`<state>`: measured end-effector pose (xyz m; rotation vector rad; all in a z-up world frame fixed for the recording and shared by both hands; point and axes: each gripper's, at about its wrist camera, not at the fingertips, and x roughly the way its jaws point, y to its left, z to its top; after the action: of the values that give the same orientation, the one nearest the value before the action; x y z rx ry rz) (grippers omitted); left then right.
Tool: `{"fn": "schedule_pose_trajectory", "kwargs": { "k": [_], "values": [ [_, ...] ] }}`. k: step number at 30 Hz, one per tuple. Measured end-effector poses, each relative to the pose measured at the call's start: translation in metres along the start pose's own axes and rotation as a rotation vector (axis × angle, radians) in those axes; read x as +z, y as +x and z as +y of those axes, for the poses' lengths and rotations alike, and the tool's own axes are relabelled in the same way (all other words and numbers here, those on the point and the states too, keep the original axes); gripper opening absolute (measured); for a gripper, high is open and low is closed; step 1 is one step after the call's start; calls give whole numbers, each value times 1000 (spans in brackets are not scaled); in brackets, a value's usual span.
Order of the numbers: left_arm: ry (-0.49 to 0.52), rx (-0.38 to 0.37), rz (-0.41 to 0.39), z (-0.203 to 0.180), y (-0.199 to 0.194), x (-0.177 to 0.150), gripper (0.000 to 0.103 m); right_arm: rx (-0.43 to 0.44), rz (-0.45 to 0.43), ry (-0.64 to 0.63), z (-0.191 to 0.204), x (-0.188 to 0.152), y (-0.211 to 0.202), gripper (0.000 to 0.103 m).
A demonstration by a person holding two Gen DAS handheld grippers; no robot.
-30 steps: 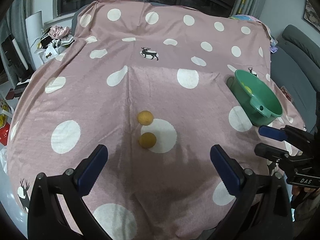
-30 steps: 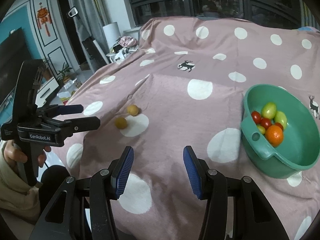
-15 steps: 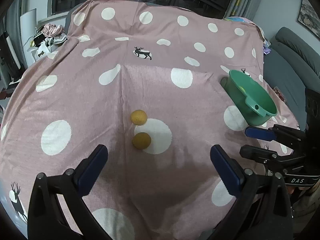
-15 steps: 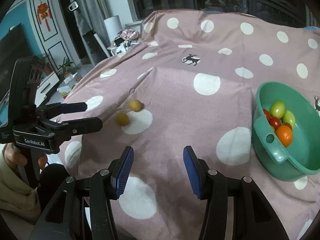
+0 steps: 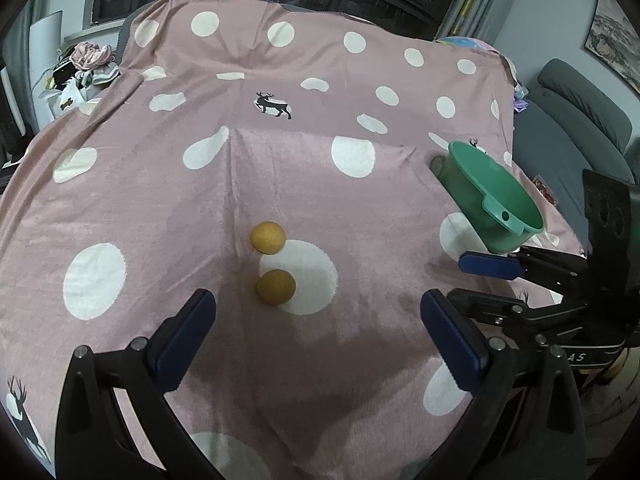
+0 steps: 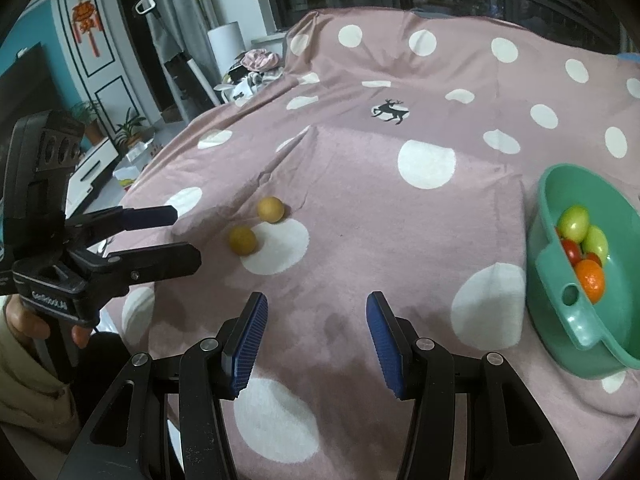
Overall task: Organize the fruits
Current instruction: 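Move both tools toward the two yellow apricots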
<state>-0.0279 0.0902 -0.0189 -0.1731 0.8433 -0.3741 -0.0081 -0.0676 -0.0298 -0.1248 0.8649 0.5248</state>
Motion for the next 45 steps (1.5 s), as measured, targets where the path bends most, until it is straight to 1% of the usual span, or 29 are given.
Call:
{"fn": "schedule_pose_trajectory", "kwargs": {
  "k": [7,18,35,42,45],
  "values": [
    [1,-8,9,-1,3,1,103,13,-1,3,-1,1,2,52],
    [-3,-25,6,-2,-6,2,103,28,-4,24,-5,-1,1,52],
    [2,1,2,-12,-16,9,103,38,-18,52,-11,-5,-12,52],
    [-2,-3,-3,-12,-17,9,103,40,-21,62,-14,-5,-14,52],
    [-21,-11,-19,-12,-16,9,103,76,-30,72,-15,-5,-13,52]
  ]
}}
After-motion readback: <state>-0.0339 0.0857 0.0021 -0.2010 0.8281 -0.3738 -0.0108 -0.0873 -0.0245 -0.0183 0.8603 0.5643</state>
